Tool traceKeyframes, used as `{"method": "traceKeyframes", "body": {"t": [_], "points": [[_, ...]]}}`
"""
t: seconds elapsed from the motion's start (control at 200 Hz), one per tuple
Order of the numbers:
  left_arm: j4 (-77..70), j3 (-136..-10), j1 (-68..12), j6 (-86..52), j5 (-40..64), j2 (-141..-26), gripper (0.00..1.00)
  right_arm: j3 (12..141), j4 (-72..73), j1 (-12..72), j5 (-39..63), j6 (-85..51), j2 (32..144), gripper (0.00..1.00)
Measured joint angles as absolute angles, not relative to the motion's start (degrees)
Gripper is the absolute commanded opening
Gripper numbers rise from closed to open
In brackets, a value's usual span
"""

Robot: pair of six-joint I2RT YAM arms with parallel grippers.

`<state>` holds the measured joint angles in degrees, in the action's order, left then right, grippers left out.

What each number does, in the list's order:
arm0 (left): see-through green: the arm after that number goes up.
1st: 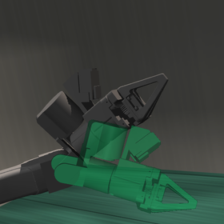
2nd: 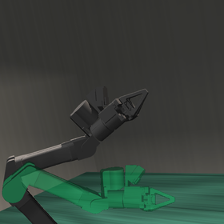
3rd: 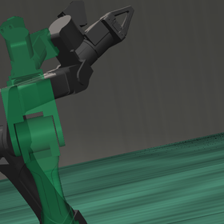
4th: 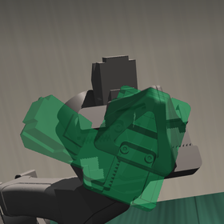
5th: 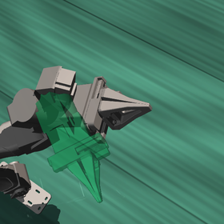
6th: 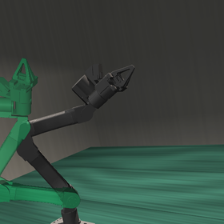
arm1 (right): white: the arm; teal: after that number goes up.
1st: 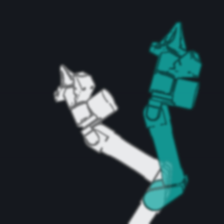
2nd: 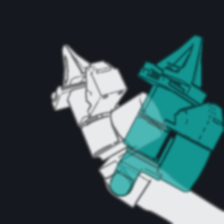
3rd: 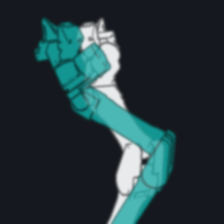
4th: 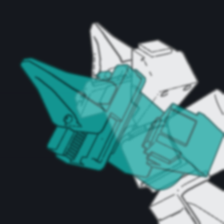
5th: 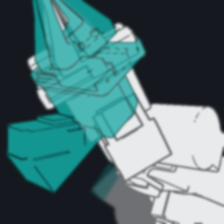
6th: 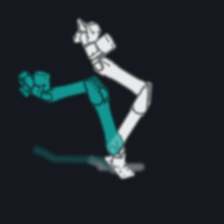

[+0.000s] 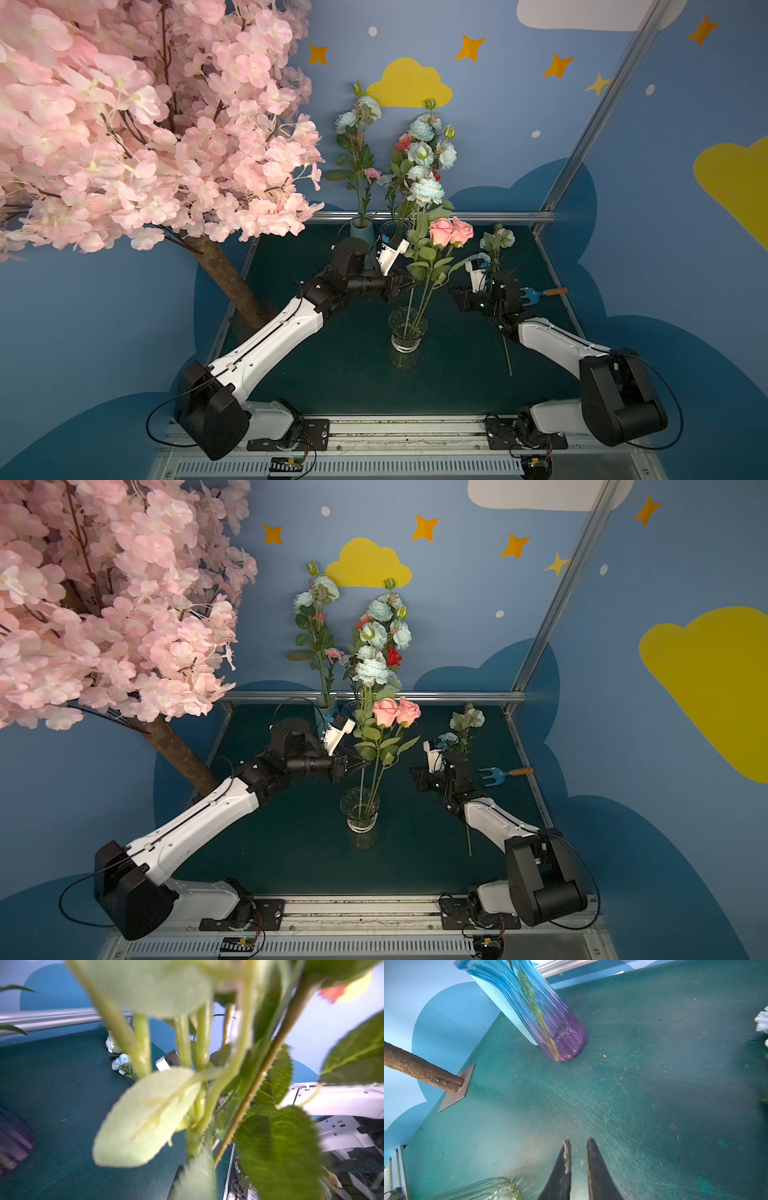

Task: Pick out blue flowers from the vase
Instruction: Pick up the flower from the vase.

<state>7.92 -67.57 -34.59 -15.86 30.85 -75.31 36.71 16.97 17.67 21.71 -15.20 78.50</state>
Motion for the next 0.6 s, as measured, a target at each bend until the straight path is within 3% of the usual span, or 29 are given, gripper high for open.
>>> {"method": "traceKeyframes", "body": {"t": [0.35, 0.601], "points": [[8.86, -62.48, -34.79, -14.59, 22.94, -67.07, 0.03, 35.66, 17.5, 17.67, 21.74, -15.62, 76.64, 0.21], [9.06, -58.83, -34.85, -14.52, 19.49, -62.13, 0.03, 33.52, 13.65, 17.67, 20.16, -16.1, 60.23, 0.28]]}}
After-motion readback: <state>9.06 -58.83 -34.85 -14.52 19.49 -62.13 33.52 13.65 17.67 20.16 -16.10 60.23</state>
